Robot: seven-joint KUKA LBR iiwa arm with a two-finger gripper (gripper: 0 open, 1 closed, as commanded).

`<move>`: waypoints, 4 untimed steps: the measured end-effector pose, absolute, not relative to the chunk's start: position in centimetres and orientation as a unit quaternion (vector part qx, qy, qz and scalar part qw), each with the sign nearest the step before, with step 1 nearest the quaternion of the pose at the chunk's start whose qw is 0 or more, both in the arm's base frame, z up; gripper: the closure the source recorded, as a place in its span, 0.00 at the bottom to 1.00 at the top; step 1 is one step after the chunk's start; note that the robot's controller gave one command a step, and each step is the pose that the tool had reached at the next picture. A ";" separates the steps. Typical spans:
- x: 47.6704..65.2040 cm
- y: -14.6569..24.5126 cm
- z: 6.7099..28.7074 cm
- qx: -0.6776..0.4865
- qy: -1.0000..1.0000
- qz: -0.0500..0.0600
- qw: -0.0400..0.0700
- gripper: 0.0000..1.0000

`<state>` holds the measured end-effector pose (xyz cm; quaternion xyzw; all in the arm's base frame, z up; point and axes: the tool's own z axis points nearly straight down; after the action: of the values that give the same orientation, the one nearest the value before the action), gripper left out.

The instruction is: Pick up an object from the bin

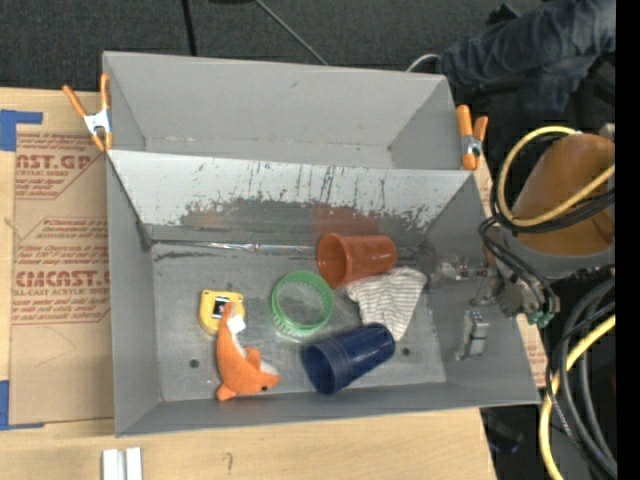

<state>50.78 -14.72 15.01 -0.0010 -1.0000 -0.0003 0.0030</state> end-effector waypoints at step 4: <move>51.5 -7.9 7.1 0.036 -0.999 0.001 -0.001 0.00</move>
Offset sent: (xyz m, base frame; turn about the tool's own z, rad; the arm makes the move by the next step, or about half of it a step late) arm 0.0033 0.0418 -0.0801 0.1430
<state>51.46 -7.87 7.07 0.0357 -0.9994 0.0008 -0.0013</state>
